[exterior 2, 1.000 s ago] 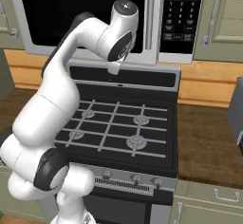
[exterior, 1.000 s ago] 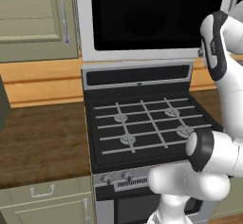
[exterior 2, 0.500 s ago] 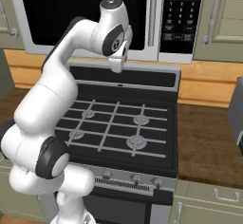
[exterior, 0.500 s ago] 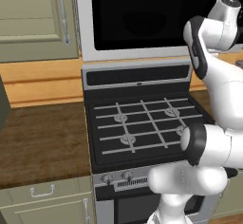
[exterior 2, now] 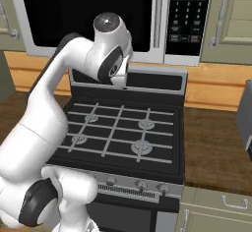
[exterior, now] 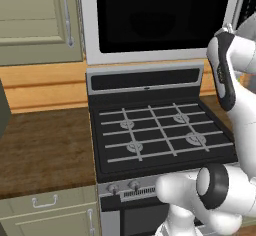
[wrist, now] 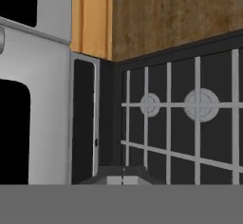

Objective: Open the microwave, place the bowl with waffle inside the microwave, then close the microwave door and turn it on.

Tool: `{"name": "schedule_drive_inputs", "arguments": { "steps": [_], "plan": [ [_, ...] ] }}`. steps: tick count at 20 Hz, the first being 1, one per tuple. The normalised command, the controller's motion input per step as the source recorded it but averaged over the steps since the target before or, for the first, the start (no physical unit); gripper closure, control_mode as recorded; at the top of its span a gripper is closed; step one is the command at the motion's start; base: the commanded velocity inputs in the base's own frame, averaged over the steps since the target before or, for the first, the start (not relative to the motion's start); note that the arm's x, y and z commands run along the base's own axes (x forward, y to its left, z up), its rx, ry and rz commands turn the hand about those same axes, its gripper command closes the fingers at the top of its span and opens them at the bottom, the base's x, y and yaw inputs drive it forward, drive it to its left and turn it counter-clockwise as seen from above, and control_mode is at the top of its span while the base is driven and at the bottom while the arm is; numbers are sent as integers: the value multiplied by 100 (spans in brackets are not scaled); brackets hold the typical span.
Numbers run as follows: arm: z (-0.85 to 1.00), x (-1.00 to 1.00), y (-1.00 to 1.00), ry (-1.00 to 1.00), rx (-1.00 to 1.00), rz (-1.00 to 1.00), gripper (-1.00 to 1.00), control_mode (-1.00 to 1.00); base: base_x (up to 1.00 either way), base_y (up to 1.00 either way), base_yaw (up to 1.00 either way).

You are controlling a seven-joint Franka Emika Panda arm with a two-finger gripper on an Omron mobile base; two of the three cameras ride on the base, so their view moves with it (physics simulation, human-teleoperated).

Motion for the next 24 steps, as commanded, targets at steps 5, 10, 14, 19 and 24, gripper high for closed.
{"name": "schedule_drive_inputs", "arguments": {
  "steps": [5, 10, 14, 19, 24],
  "plan": [
    [31, -80, 0, -40, 0, 1, 100, -100, 0, 0, 0],
    [45, -48, -3, -37, 0, 0, 100, -100, 0, 0, 0],
    [47, -22, -31, -33, 0, 0, 100, -100, 0, 0, 0],
    [36, -2, -59, -24, 0, 0, 100, -100, 0, 0, 0],
    [18, -2, -63, -6, 3, 0, 100, -100, 0, 0, 0]
  ]
}}
